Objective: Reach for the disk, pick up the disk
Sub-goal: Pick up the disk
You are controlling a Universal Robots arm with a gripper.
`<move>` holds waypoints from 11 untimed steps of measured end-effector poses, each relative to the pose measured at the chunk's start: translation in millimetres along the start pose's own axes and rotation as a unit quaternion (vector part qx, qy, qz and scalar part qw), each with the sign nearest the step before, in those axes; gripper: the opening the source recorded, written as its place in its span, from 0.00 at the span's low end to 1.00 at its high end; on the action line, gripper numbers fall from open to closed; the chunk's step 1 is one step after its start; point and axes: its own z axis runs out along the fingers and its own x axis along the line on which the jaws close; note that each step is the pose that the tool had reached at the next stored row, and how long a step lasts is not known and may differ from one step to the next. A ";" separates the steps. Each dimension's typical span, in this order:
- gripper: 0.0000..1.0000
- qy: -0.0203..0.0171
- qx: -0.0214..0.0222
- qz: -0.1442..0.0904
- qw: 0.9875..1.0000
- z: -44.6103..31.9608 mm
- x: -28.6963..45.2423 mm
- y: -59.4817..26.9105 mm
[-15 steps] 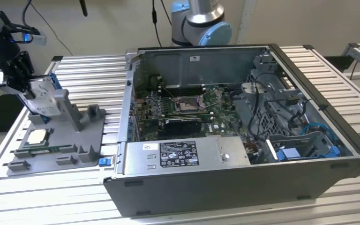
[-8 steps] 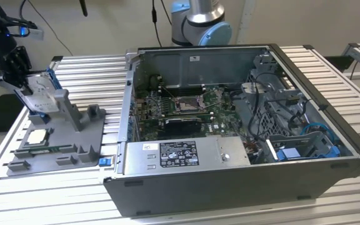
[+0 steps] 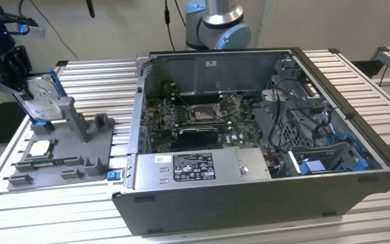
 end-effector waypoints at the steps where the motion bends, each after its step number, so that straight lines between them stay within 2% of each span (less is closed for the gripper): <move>1: 0.00 0.000 0.000 0.000 1.000 -0.9 -0.1 0.0; 11: 0.00 0.000 0.000 0.000 1.000 -13.4 -0.9 -0.2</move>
